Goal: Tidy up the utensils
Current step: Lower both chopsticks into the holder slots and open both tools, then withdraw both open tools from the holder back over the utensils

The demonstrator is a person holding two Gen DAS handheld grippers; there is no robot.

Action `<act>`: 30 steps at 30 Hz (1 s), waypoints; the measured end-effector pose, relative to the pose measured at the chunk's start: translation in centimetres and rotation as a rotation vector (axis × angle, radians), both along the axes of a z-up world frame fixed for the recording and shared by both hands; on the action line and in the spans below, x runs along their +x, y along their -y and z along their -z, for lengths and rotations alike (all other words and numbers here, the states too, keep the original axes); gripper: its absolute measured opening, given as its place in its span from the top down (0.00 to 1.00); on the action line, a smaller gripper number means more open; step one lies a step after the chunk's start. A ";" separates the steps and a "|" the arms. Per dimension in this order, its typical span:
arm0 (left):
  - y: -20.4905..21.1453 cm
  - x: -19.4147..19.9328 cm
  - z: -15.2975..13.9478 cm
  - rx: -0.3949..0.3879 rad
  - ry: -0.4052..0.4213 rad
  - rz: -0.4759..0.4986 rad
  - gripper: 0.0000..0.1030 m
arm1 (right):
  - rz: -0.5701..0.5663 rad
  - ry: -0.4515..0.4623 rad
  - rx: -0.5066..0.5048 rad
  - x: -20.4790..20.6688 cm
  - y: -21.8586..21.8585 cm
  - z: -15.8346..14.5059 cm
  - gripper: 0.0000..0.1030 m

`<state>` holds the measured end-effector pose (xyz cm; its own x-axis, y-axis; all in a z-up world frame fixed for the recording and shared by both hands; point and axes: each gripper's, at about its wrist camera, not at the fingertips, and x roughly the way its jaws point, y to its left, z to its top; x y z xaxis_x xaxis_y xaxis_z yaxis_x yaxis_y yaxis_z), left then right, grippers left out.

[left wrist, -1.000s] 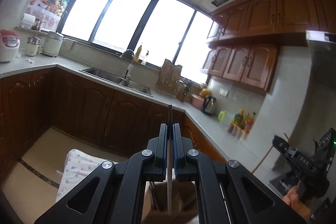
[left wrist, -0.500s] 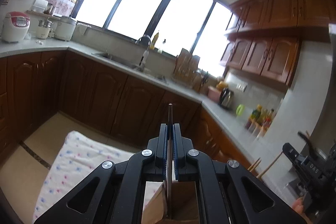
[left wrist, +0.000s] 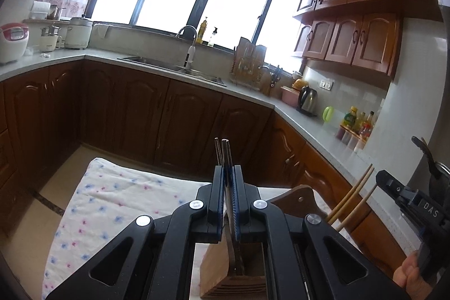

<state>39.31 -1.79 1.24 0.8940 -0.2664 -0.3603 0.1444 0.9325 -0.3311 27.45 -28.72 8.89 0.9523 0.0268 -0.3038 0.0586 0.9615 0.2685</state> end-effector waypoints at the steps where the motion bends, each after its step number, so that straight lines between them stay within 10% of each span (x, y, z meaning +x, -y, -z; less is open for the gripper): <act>1: -0.3 -0.2 0.0 0.003 -0.001 0.000 0.96 | 0.001 -0.004 0.003 0.1 0.1 0.0 0.96; 23: -0.9 -0.9 -0.2 0.034 -0.030 0.002 0.85 | 0.011 -0.024 0.042 -0.1 0.8 -0.1 0.90; 25: -1.0 -1.3 -0.3 0.030 -0.024 -0.008 0.74 | 0.011 -0.022 0.059 -0.3 1.1 -0.2 0.83; 30: -1.6 -2.9 -0.7 0.023 -0.023 -0.025 0.29 | 0.006 0.011 0.084 -1.9 1.2 -0.5 0.26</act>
